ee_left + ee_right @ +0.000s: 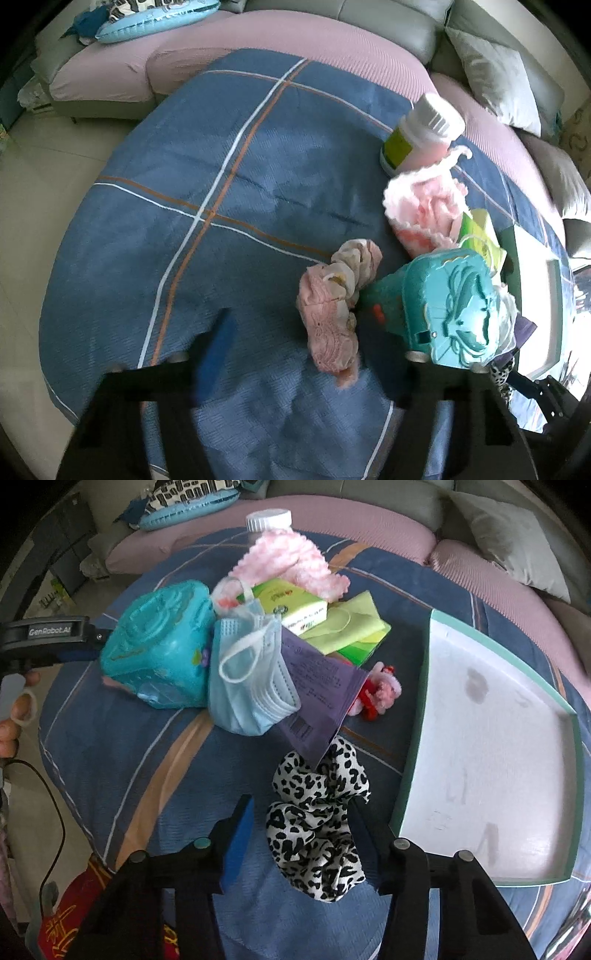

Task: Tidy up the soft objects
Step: 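Grasp the pink scrunchie with the left tool while the right tool grasps the leopard scrunchie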

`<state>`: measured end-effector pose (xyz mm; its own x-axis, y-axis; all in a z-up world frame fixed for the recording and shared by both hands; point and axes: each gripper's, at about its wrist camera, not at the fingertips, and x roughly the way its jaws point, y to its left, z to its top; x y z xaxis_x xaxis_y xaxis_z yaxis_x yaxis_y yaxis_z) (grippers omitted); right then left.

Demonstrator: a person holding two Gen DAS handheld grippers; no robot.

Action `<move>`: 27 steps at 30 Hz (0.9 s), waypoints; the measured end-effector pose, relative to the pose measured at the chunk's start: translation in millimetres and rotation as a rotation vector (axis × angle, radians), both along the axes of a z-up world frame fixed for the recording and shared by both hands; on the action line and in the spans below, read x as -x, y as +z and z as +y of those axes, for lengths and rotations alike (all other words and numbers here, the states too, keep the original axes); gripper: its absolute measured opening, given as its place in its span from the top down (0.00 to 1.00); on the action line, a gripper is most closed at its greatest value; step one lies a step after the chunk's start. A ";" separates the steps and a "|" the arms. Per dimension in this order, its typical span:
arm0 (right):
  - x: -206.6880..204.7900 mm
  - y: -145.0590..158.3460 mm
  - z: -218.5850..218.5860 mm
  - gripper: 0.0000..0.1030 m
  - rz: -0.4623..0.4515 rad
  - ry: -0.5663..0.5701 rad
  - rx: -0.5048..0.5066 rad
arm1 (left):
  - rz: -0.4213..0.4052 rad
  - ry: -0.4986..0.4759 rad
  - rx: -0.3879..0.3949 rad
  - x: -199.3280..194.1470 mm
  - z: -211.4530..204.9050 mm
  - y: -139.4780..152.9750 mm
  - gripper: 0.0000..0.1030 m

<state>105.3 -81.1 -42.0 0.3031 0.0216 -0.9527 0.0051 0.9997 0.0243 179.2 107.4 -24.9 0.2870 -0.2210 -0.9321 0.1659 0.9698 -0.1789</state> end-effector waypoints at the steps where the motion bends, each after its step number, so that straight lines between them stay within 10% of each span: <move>1: -0.1 -2.9 0.3 0.47 0.006 0.003 0.002 | 0.001 -0.004 -0.001 -0.3 -1.1 -1.6 0.43; 14: -8.4 -14.6 -6.1 0.67 0.032 0.007 0.022 | 0.011 -0.055 0.047 3.2 -17.9 -16.2 0.82; 27: -0.2 -6.3 -0.7 0.84 0.023 0.028 0.003 | -0.024 -0.039 0.047 3.4 -20.7 -5.5 0.89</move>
<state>105.6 -81.8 -48.3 0.2807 0.0275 -0.9594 -0.0227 0.9995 0.0220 175.8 86.8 -30.4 0.2991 -0.2760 -0.9134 0.2081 0.9531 -0.2198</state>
